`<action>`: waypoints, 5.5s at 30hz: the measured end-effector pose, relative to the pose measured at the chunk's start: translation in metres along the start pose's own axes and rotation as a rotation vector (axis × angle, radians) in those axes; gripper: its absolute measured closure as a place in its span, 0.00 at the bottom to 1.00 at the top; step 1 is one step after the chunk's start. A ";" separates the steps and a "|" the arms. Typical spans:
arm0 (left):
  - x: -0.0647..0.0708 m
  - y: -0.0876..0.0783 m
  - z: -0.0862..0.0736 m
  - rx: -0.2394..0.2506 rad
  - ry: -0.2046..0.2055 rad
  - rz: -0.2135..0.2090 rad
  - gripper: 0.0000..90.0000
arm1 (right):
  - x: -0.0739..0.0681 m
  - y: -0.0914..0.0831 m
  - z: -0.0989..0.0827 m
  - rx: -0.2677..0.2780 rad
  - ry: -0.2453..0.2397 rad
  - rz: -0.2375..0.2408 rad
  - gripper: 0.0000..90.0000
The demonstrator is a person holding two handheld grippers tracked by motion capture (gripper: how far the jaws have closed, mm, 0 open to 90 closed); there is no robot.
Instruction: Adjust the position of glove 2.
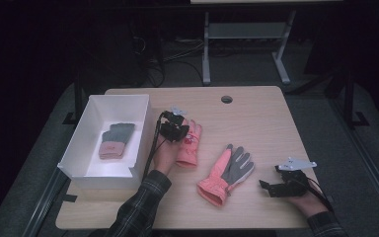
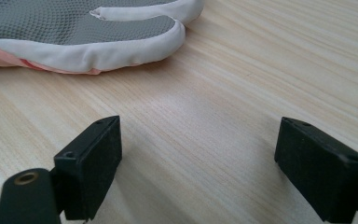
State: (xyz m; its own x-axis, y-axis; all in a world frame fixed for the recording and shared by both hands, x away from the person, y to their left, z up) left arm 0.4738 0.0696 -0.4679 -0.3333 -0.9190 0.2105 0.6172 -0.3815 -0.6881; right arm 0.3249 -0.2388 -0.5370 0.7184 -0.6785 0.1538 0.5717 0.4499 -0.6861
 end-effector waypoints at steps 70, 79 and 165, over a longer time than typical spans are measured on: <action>0.049 0.038 -0.011 -0.192 0.258 -0.228 0.98 | 0.002 -0.001 -0.001 0.001 0.017 -0.012 0.17; 0.086 0.028 -0.027 -0.204 0.279 -0.341 0.85 | 0.002 -0.001 -0.001 -0.001 0.016 -0.015 0.17; 0.139 -0.066 -0.046 -0.210 0.166 -0.585 0.94 | 0.004 -0.001 -0.001 -0.005 0.021 -0.031 0.17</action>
State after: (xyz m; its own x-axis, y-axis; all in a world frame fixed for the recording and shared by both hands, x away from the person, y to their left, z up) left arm 0.3538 -0.0288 -0.4255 -0.6892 -0.5306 0.4935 0.1525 -0.7720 -0.6171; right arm 0.3271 -0.2426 -0.5370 0.6916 -0.7043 0.1604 0.5920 0.4254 -0.6845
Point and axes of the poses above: each handheld gripper's, and its own axes: y roughly forward along the jaws, z roughly out of its top, x roughly to its right, the point moved 8 cm from there along y, roughly forward along the jaws, and after that the axes turned 15 degrees about -y, right-handed, at the moved point
